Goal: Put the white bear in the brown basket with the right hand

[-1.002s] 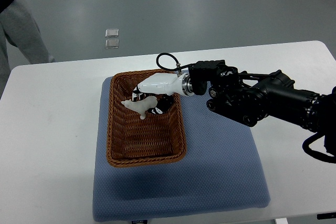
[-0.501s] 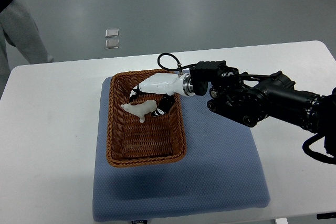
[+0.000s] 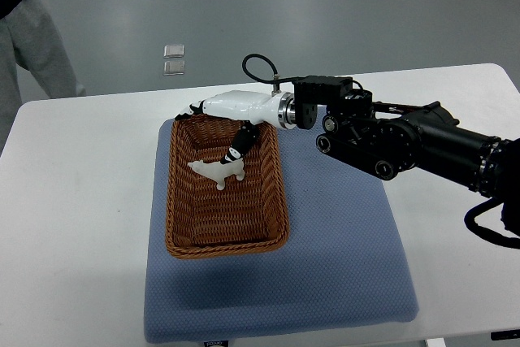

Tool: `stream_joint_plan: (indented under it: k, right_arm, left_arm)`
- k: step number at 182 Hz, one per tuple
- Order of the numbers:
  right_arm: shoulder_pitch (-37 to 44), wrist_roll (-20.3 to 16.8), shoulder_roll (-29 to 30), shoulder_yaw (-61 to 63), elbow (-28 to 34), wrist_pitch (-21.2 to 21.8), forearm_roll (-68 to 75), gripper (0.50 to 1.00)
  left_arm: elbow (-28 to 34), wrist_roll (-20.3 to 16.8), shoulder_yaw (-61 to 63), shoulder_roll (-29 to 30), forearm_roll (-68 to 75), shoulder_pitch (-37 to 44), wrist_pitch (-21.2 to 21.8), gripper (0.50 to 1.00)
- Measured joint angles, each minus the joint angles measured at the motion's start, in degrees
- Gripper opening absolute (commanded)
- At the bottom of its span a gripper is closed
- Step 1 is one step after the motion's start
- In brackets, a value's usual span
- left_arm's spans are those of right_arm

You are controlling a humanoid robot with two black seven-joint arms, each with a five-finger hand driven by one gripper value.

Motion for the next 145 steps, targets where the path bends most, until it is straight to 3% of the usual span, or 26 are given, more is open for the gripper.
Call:
stream_joint_plan:
  k: [39,84,118,145]
  right_arm:
    - [-7.2,1.9,-0.6,14.0,0.0,-0.5,15.9,0.915]
    - [-17.6,4.6,0.8,32.5,0.0,-4.5,22.4,0.913]
    - [-22.1,10.2,1.3,38.7,-0.2,-7.0,24.6,0.913]
    - [-23.4,11.6,1.3,41.1,-0.8,-9.9,33.3,0.913]
  left_arm:
    - [0.0,0.0,0.0,0.0,0.0,0.0,0.0,1.0]
    - [0.0,0.0,0.0,0.0,0.0,0.0,0.0,1.0]
    - [0.0,0.0,0.0,0.0,0.0,0.0,0.0,1.0]
    - [0.0,0.0,0.0,0.0,0.0,0.1,0.0,1.0]
